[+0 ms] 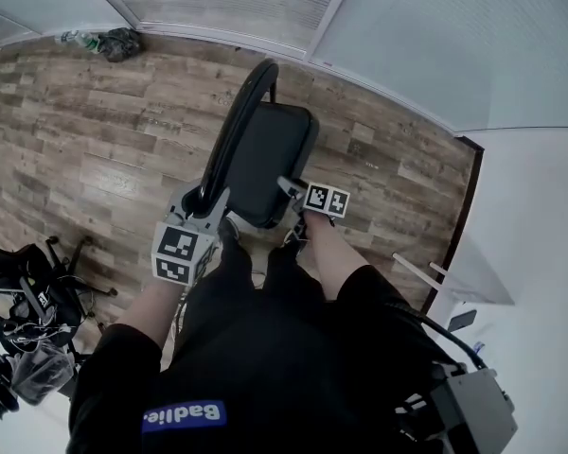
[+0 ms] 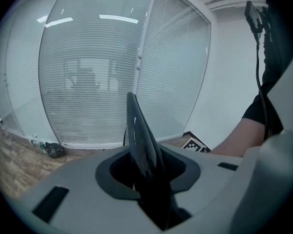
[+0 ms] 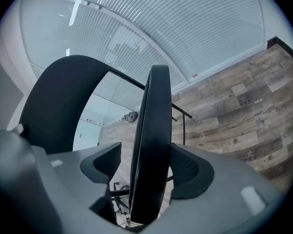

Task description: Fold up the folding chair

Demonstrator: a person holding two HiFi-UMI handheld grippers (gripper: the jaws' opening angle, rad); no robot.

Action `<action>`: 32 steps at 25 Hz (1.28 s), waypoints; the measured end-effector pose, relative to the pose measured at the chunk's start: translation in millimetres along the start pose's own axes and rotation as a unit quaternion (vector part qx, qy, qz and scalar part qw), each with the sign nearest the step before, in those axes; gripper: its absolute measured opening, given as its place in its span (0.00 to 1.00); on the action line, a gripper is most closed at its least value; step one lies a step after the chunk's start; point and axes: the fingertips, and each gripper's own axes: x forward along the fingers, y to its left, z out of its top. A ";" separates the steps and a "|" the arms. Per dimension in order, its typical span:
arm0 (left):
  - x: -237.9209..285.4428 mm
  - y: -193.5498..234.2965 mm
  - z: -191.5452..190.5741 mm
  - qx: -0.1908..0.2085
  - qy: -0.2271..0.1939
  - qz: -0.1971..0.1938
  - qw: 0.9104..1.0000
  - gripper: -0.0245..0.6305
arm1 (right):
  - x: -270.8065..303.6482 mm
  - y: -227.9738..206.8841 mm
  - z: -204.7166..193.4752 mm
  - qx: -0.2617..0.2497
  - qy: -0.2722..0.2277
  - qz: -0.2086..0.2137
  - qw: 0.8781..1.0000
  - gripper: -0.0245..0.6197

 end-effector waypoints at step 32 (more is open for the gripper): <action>-27.4 6.3 21.4 -0.028 -0.031 -0.020 0.999 0.23 | 80.3 188.8 -5.8 -0.109 0.101 -0.083 0.985 0.49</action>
